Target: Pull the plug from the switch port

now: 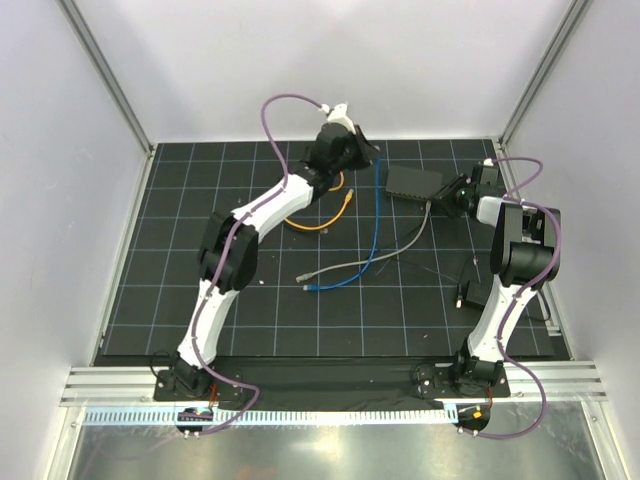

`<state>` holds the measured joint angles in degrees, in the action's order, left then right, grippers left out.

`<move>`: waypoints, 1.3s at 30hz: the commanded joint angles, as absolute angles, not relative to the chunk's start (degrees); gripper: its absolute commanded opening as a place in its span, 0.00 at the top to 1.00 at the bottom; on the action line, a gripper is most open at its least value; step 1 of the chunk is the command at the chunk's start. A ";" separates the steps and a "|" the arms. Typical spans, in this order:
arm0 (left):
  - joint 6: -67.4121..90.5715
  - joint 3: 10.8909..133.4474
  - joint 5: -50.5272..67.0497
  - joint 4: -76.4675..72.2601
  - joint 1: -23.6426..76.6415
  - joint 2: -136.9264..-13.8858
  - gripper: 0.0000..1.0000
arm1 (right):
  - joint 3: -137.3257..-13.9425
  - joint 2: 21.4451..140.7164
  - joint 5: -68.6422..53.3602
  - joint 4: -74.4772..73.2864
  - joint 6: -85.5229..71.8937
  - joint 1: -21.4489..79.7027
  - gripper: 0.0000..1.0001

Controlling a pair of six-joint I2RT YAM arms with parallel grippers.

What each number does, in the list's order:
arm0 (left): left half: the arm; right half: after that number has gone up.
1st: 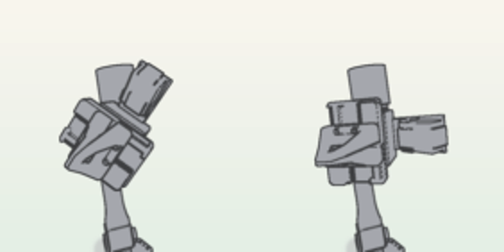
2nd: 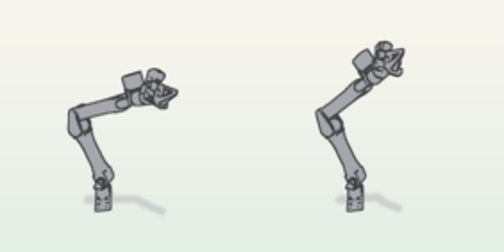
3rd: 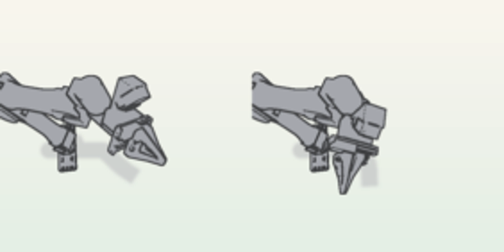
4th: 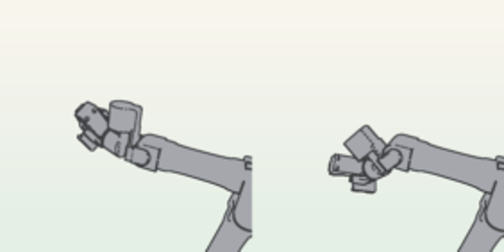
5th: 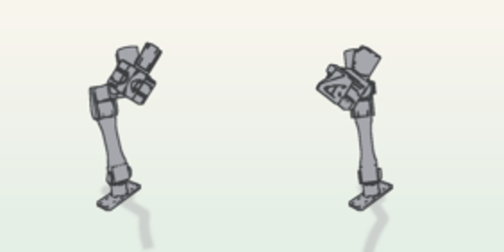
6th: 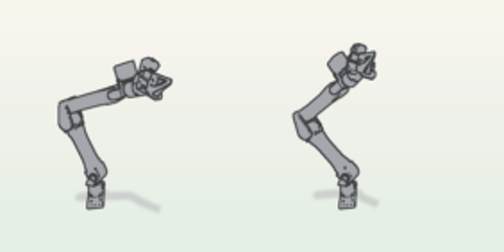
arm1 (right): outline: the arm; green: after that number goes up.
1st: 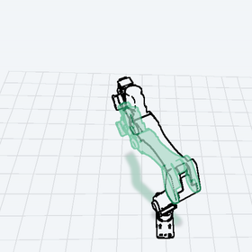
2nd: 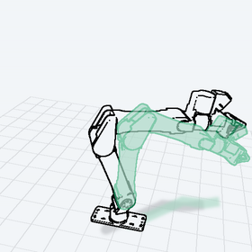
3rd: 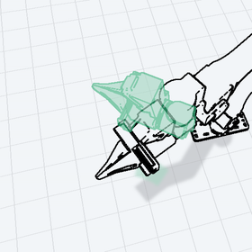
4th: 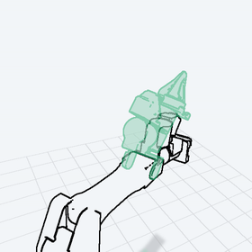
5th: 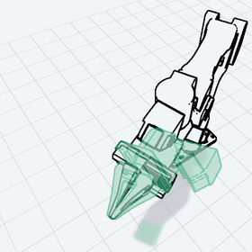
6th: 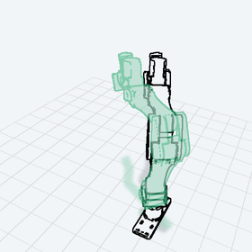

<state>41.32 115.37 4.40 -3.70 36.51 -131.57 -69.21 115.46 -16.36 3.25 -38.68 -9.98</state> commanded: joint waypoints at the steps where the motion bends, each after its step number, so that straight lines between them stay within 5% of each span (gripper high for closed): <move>1: 34.72 119.26 -10.62 -1.05 33.32 -127.00 1.00 | -68.29 115.93 -14.33 2.11 -36.91 -10.55 0.59; 6: 33.75 130.86 -8.36 8.88 26.47 -133.58 1.00 | -68.29 116.02 -14.68 2.46 -37.18 -10.63 0.59; 13: 35.33 122.18 -15.55 4.75 20.76 -133.50 1.00 | -68.47 116.37 -14.68 2.37 -37.09 -10.63 0.59; 22: 38.22 127.43 -9.60 11.23 16.96 -142.11 0.99 | -68.82 116.98 -14.94 2.37 -37.18 -10.63 0.59; 23: 38.93 127.96 -8.62 11.60 16.79 -142.64 0.97 | -68.99 116.98 -15.03 2.37 -37.18 -10.63 0.59; 28: 40.96 125.16 -7.12 11.86 16.61 -142.30 0.58 | -68.99 117.07 -15.38 2.55 -37.09 -10.63 0.59; 35: 36.40 120.16 -8.34 11.95 18.36 -132.48 0.38 | -69.08 117.25 -15.64 2.55 -37.00 -10.63 0.59; 39: 32.10 114.88 -9.31 13.43 23.28 -125.87 0.35 | -69.17 117.16 -15.73 2.37 -37.00 -10.63 0.59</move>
<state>37.08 116.03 -8.12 14.02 18.79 -136.09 -69.14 115.66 -17.34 3.53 -38.68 -10.26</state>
